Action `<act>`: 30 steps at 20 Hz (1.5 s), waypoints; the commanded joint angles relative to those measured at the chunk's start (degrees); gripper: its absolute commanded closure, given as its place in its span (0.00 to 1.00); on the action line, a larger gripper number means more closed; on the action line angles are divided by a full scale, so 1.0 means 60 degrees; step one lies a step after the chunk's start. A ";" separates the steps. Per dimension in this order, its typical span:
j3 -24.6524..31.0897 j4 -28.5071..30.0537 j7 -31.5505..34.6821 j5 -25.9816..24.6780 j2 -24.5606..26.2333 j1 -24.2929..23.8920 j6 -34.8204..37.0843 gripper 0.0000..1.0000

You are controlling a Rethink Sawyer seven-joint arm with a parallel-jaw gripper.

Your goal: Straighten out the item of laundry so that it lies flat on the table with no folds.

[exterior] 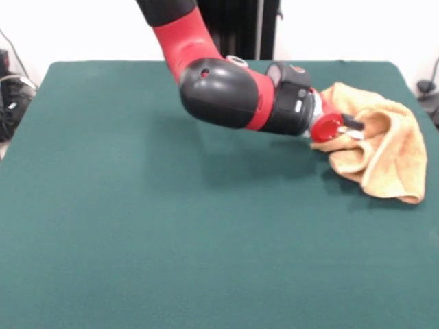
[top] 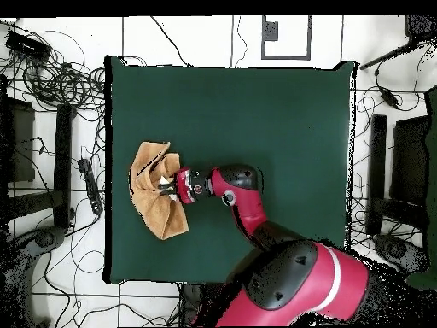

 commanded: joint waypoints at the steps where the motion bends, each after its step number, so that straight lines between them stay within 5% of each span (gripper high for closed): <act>1: -0.1067 0.0311 0.0587 -0.1388 0.0292 -0.0696 0.0678 1.00; 9: -0.1675 -0.0667 0.1019 -0.3216 0.0340 -0.1348 0.1434 1.00; 21: -0.2700 -0.6029 0.1780 -0.5368 0.1056 -0.0644 0.3729 1.00; 30: -0.2803 -0.8883 0.0846 -0.6547 0.2207 -0.0564 0.3537 1.00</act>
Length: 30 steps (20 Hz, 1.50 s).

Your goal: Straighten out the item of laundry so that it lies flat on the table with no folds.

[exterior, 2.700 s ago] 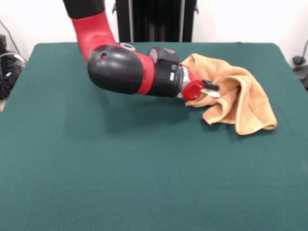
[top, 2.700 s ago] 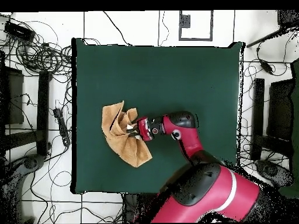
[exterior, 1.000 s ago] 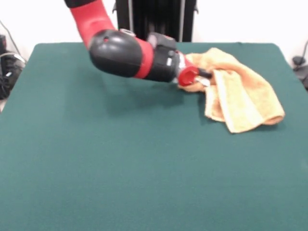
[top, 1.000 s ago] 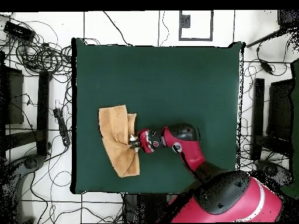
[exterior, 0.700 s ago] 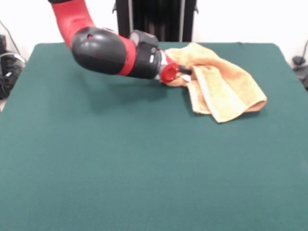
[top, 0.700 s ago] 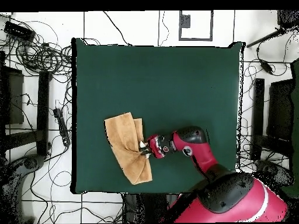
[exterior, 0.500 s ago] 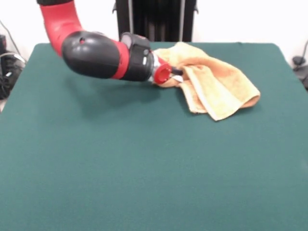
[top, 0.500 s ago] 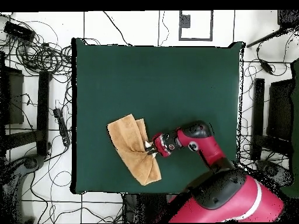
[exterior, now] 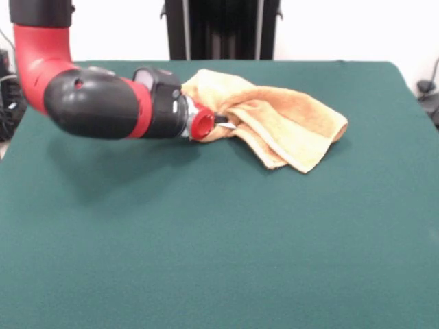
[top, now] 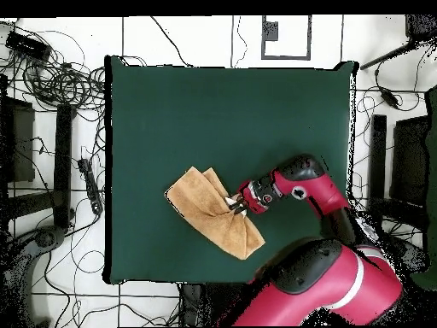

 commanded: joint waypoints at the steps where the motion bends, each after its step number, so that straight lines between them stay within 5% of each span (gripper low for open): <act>1: -0.0217 -0.3928 0.0772 -0.0854 0.1369 0.0241 -0.1382 1.00; 13: 0.0138 -0.5600 -0.0003 -0.1540 0.2088 0.0235 -0.1307 1.00; 20: 0.0127 -0.5125 0.0424 -0.1518 0.1898 0.0226 -0.1473 1.00; 24: -0.0029 -0.4493 0.1595 -0.0961 0.1670 0.0267 -0.0344 1.00; 30: -0.0082 -0.5200 0.0146 -0.2149 0.1750 0.0284 -0.2948 1.00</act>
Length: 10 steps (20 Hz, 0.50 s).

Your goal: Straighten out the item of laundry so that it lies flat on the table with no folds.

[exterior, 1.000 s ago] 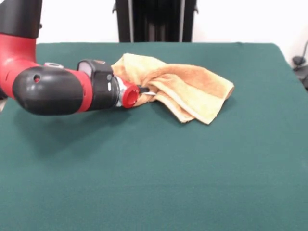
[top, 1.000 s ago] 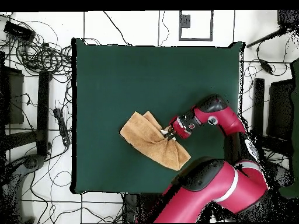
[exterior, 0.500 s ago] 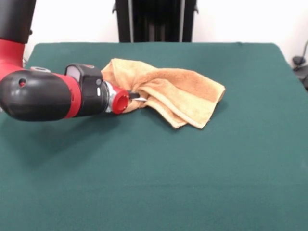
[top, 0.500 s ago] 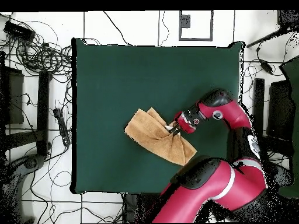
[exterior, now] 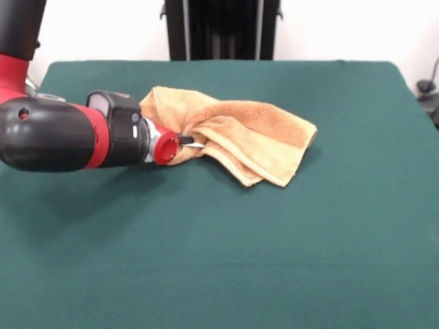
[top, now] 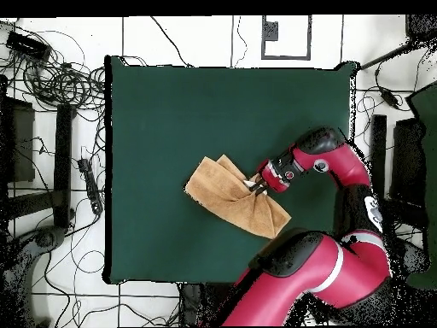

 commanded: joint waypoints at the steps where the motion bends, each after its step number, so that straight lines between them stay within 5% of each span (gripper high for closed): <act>1: -0.0039 -0.1264 -0.0041 -0.1548 0.0496 0.0153 -0.5957 1.00; 7: 0.0806 -0.0131 -0.1905 -0.2936 -0.0215 -0.0276 -1.0731 1.00; 10: 0.0996 0.0146 -0.1728 -0.3315 -0.0385 -0.0367 -1.1086 1.00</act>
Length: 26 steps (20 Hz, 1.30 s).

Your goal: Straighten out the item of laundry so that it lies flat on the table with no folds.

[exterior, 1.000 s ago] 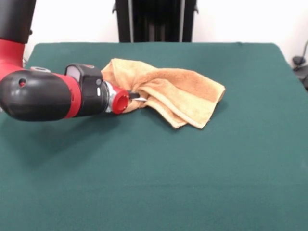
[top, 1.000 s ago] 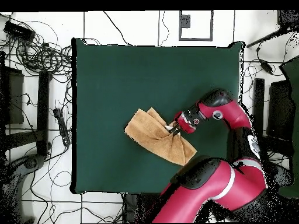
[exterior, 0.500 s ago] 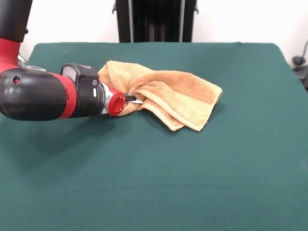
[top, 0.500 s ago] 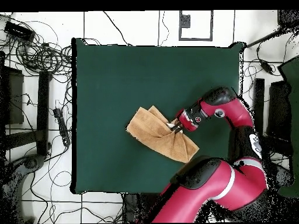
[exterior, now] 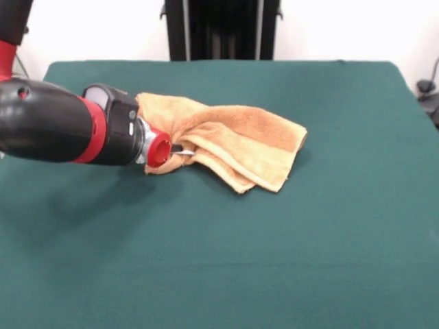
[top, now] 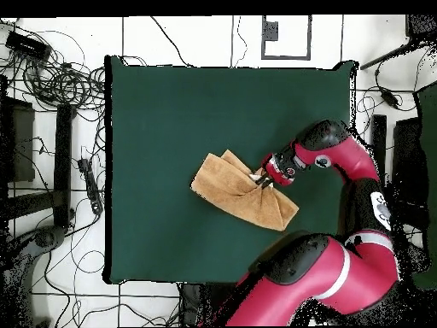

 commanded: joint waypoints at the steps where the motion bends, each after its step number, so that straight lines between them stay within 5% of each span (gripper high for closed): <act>1: 0.0798 -0.0083 -0.1653 -0.2498 0.0400 -0.0438 -0.9873 1.00; 21: 0.1528 0.0157 -0.1436 -0.3213 0.0329 -0.0718 -1.0008 1.00; 26: 0.1353 0.0379 -0.0537 -0.2699 0.0405 -0.0696 -0.9186 1.00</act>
